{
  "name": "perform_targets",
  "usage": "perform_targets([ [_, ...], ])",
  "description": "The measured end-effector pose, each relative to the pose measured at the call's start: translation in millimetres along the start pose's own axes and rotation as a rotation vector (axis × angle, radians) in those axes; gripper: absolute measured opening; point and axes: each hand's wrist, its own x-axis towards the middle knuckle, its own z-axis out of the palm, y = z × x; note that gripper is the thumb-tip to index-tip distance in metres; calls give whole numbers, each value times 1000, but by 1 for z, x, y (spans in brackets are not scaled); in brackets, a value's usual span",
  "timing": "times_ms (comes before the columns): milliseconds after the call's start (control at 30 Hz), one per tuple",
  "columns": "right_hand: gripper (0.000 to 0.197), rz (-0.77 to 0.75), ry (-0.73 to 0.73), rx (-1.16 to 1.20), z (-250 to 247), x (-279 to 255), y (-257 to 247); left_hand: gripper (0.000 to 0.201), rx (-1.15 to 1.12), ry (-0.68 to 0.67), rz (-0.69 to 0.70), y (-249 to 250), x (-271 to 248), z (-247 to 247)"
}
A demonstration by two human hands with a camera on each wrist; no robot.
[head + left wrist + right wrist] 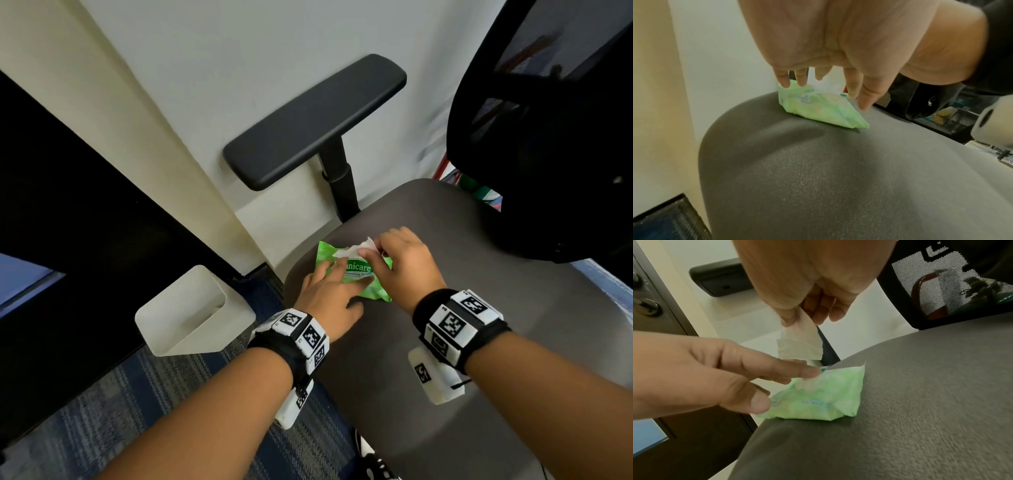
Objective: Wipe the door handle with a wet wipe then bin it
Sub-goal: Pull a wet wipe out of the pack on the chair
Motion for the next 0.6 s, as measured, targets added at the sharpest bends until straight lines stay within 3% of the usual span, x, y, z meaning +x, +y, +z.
perform_targets([
  [167,32,-23,13,-18,-10,7,-31,40,-80,187,-19,1,-16,-27],
  [300,29,-67,10,-45,-22,12,-65,27,-28,365,-192,0,-37,-60],
  [433,28,-117,0,-54,-38,22,-108,31,-114,555,-322,0,-64,-105],
  [600,31,-213,28,-20,-61,47,-169,34,-141,674,-282,-2,-101,-167],
])
